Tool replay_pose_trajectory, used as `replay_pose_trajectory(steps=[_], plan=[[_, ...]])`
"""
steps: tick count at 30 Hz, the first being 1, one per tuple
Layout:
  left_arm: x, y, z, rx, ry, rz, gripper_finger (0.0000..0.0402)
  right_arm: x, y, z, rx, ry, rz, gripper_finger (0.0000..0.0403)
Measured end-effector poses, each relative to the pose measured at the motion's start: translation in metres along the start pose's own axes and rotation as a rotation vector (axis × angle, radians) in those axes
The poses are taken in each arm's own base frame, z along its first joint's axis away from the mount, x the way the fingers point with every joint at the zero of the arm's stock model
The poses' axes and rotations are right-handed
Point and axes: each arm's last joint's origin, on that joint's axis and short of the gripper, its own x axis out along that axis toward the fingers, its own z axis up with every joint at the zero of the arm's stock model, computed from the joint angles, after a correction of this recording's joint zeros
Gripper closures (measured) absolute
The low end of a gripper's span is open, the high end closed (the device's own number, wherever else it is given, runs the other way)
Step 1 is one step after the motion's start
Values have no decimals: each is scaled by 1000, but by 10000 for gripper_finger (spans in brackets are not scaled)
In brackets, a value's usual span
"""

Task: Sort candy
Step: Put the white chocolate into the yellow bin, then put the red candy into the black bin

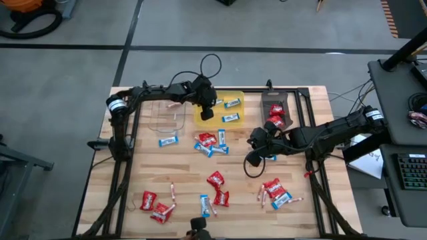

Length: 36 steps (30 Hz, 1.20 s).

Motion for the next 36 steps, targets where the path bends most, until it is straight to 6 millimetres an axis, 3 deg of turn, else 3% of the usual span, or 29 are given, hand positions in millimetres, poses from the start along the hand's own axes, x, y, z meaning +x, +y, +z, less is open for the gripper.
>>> replay_pose_trajectory(steps=[11, 17, 22, 28, 36], plan=[[-2, 1, 4, 2, -13, 6, 298, 0, 0, 0, 1, 0, 1, 394], [-22, -8, 18, -8, 34, -31, 297, 0, 1, 0, 6, 17, 30, 394], [-46, -38, 30, 49, -11, -69, 311, 0, 4, 0, 73, 49, 102, 394], [-90, -82, 41, 126, -121, -119, 324, -5, 13, -3, 149, 108, 216, 394], [-145, -140, 22, 109, -267, -226, 325, -17, 30, -14, 231, 219, 351, 394]])
